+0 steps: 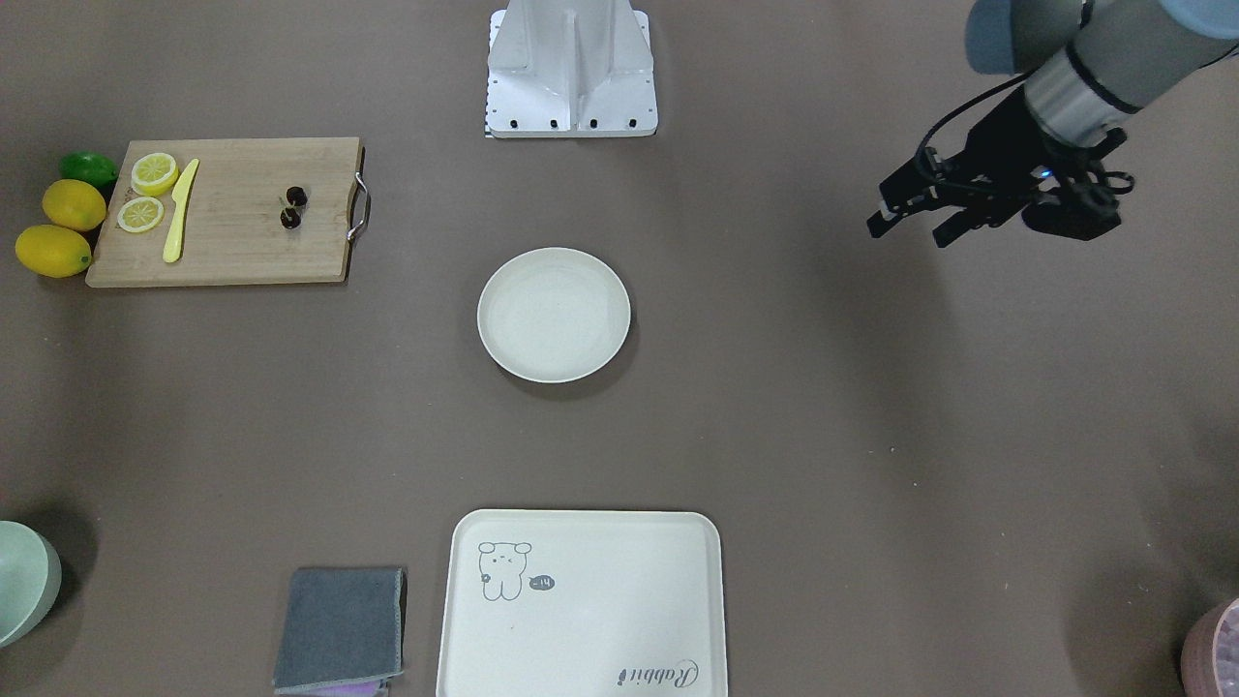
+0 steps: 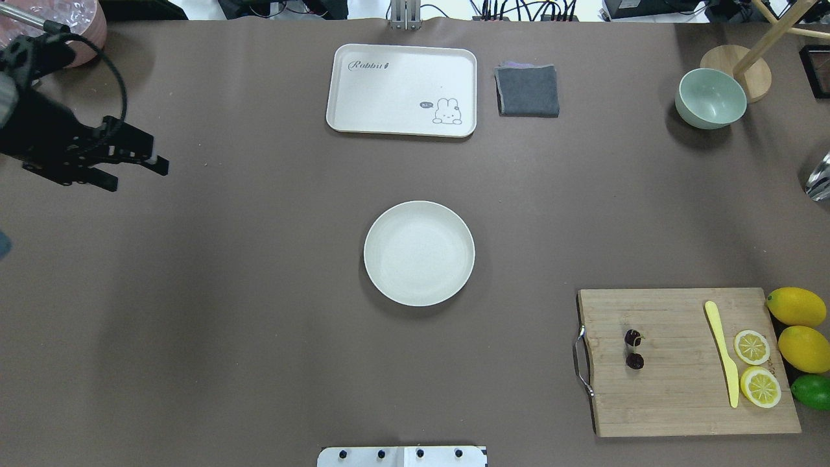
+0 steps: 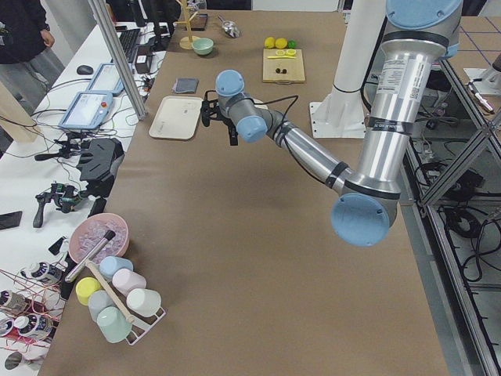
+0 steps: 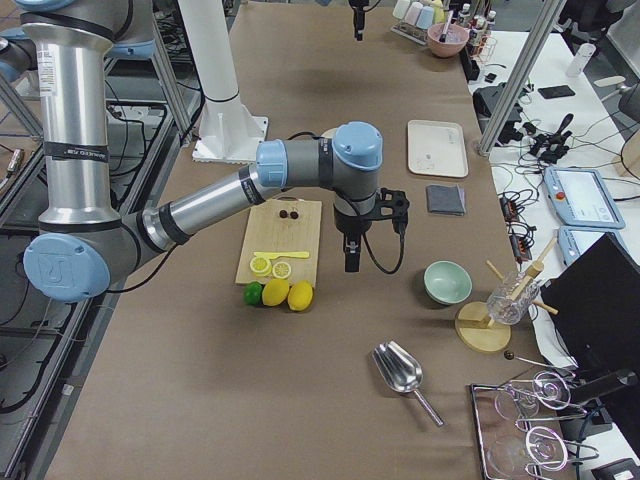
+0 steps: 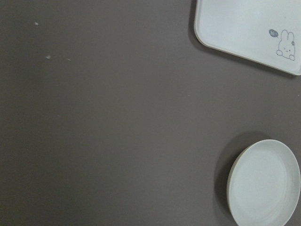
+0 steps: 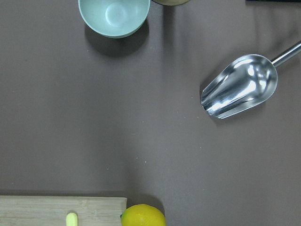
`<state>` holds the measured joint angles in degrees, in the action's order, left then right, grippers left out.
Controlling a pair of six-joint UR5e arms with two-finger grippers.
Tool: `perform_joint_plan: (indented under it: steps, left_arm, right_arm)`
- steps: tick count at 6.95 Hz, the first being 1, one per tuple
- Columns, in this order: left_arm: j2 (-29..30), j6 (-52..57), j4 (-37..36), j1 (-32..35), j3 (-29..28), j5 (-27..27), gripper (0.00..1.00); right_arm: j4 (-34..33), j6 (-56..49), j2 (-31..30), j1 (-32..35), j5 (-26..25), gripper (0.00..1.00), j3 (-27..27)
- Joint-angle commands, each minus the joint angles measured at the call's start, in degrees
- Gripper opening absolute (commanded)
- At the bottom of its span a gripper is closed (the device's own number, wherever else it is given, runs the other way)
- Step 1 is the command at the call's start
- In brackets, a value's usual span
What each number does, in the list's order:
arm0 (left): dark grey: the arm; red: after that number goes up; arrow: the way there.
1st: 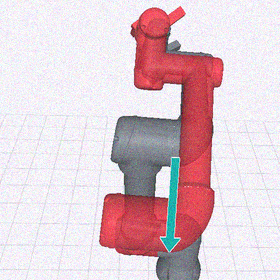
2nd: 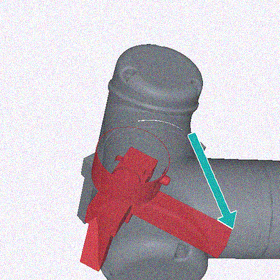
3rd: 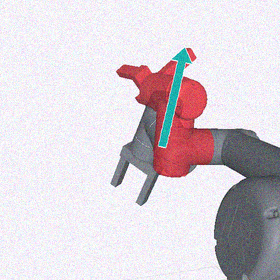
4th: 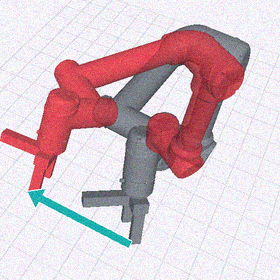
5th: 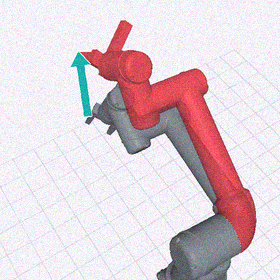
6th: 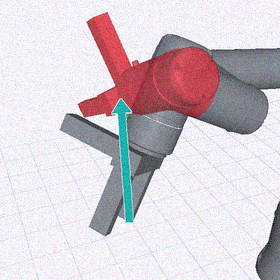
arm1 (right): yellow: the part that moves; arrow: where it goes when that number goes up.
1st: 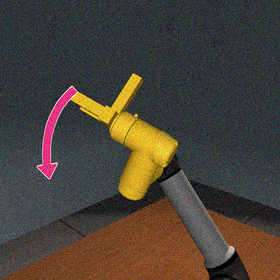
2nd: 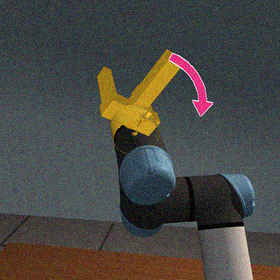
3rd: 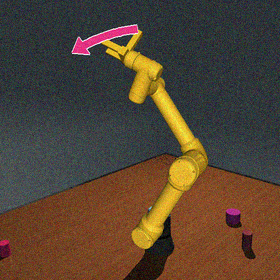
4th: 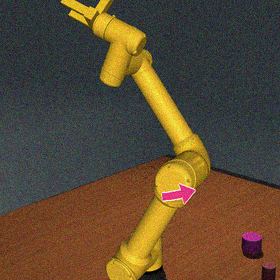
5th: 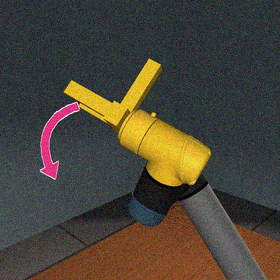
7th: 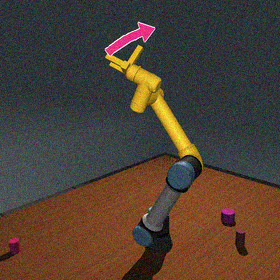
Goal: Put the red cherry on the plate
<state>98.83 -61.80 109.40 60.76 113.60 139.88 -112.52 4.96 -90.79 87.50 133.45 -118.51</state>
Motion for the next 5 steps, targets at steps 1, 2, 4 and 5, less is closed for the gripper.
perform_joint_plan:
  steps: [1, 2, 4, 5]
  left_arm:
    - [-2.9, 1.9, 0.3, 2.3, 0.9, 1.5, 0.99]
    - [-3.4, 2.0, 0.4, 2.0, 0.0, 1.4, 0.99]
    - [-3.7, 9.5, 0.3, 2.1, -1.9, 1.0, 0.99]
    - [-3.8, 11.6, 0.4, 2.2, -3.2, 0.9, 0.99]
  right_arm:
    - [2.5, 14.4, 0.5, -9.2, -2.0, 1.0, -5.6]
    - [6.0, 23.9, 1.5, -15.8, -2.4, 1.0, -6.9]
    - [13.7, 33.8, 1.3, -25.9, -6.3, 1.0, -7.5]
    - [15.8, 41.0, 1.3, -33.5, -12.1, 1.0, -8.8]
